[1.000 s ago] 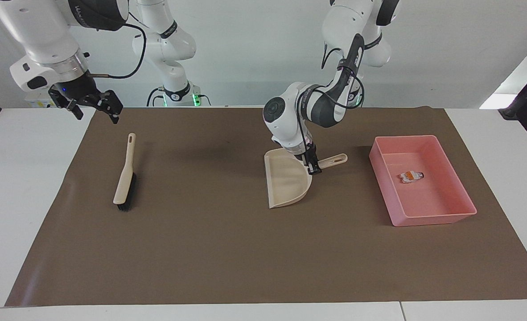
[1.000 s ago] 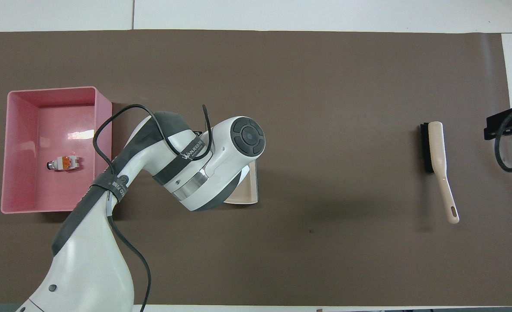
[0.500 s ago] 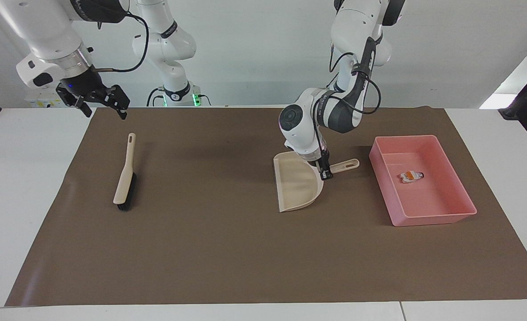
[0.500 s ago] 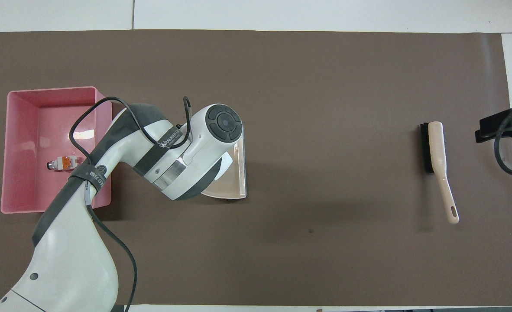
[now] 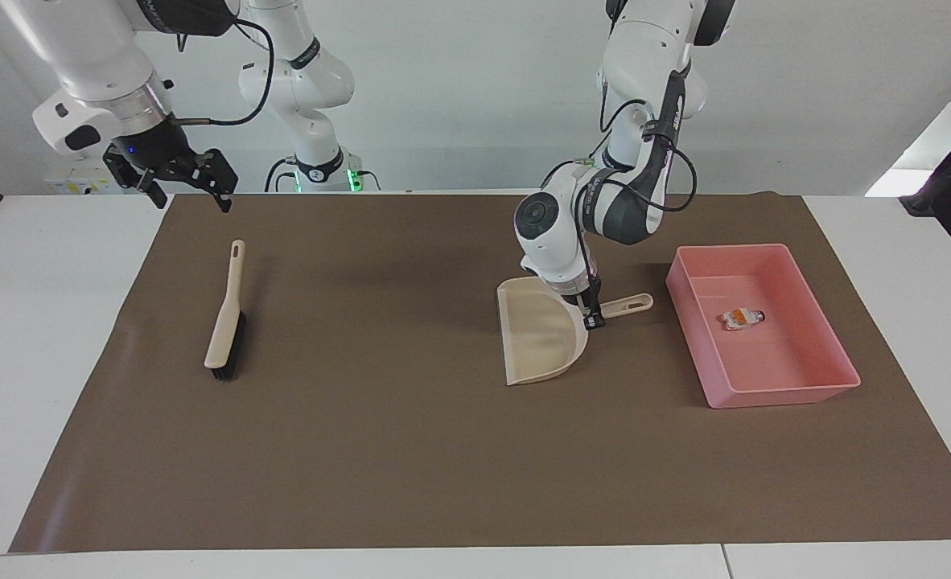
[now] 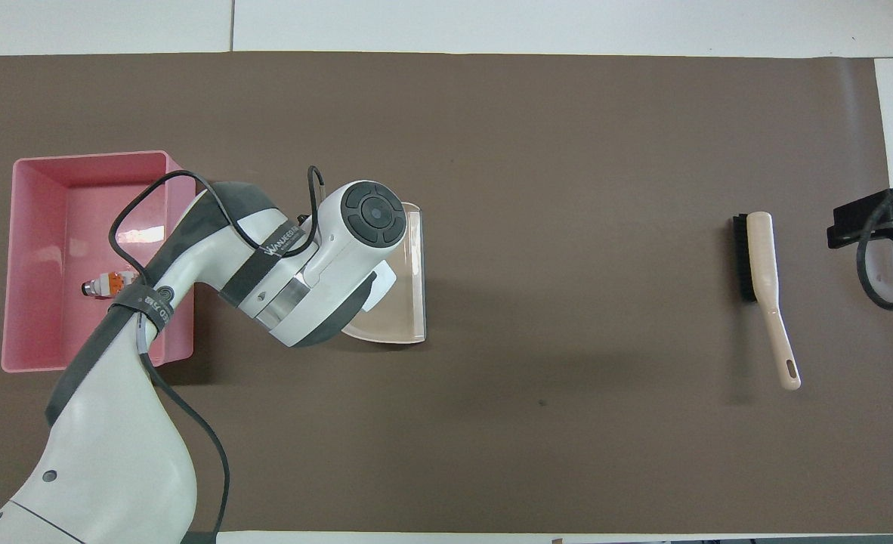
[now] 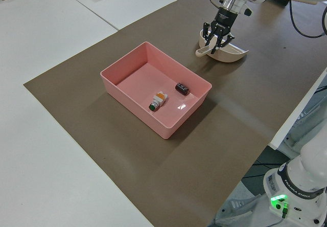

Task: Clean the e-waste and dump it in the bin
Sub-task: 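Lower the dustpan back onto the table with the left gripper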

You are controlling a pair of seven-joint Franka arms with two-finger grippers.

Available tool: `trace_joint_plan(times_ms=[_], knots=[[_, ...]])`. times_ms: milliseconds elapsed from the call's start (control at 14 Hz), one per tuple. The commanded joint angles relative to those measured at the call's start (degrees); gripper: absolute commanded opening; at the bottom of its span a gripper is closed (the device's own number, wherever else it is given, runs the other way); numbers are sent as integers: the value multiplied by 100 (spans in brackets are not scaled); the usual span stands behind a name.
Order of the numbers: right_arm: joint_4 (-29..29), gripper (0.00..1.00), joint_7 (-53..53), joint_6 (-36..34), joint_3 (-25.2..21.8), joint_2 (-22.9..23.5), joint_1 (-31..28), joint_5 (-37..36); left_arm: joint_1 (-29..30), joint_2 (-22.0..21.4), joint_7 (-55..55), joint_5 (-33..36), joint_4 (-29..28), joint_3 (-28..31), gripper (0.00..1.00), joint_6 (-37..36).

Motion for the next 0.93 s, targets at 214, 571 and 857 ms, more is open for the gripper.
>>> trace_joint_plan(times_ms=[214,571,857], knots=[[-129,100,39,-81,-22,-71,-39,-2,108,-512,-686,57,-295,-23,100,63],[-68,100,4,-46,-22,-53,5,15,318,-1137,-2527,40,-558,-23,100,-60],[-103,100,-338,-46,-22,-62,-3,15,888,-1646,-3015,-880,-664,-15,100,-568]])
